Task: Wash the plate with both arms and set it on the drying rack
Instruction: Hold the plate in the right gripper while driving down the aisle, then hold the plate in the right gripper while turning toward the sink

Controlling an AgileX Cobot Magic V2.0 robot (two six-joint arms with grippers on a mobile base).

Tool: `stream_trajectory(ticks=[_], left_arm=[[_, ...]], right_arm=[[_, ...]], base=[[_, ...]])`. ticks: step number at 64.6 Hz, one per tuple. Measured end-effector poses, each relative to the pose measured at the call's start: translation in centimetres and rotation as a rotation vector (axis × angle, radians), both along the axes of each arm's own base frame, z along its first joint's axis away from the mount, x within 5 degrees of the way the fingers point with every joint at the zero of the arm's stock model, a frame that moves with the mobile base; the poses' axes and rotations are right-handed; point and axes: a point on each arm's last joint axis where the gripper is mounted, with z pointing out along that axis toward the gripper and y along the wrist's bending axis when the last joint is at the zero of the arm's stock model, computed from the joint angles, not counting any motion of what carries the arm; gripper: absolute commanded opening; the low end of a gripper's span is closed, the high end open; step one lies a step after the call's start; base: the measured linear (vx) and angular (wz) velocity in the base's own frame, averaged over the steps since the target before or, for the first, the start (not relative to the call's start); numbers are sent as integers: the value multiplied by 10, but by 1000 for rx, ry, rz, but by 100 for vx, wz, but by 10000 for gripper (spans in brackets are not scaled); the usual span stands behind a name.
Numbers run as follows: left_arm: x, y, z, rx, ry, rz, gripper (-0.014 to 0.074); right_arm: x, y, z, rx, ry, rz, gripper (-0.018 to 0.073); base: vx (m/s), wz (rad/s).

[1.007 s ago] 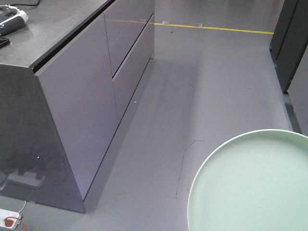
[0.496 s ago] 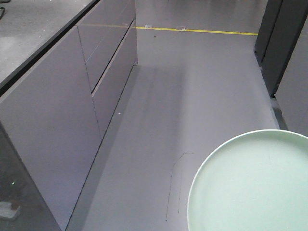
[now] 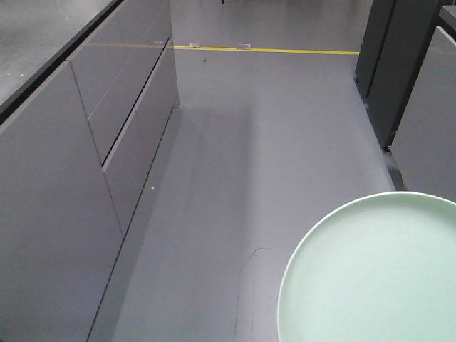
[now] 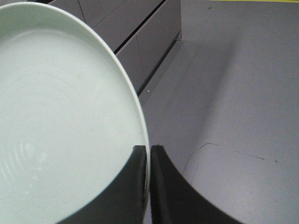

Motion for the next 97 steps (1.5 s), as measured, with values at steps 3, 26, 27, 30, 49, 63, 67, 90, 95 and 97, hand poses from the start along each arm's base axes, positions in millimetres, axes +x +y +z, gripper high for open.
stream_trajectory(ticks=[3, 26, 27, 30, 49, 63, 67, 90, 95, 97], left_arm=[[0, 0, 0, 0, 0, 0, -6], [0, 0, 0, 0, 0, 0, -6], [0, 0, 0, 0, 0, 0, -6], [0, 0, 0, 0, 0, 0, -6], [0, 0, 0, 0, 0, 0, -6], [0, 0, 0, 0, 0, 0, -6], [0, 0, 0, 0, 0, 0, -6], [0, 0, 0, 0, 0, 0, -6], [0, 0, 0, 0, 0, 0, -6], [0, 0, 0, 0, 0, 0, -6]], right_arm=[[0, 0, 0, 0, 0, 0, -2], [0, 0, 0, 0, 0, 0, -2], [0, 0, 0, 0, 0, 0, -2], [0, 0, 0, 0, 0, 0, -2], [0, 0, 0, 0, 0, 0, -2], [0, 0, 0, 0, 0, 0, -2], [0, 0, 0, 0, 0, 0, -2], [0, 0, 0, 0, 0, 0, -2], [0, 0, 0, 0, 0, 0, -2], [0, 0, 0, 0, 0, 0, -2]], base=[[32, -11], [34, -7], [34, -6], [34, -6], [34, -5], [33, -6], [32, -11], [31, -12], [30, -9], [29, -8]])
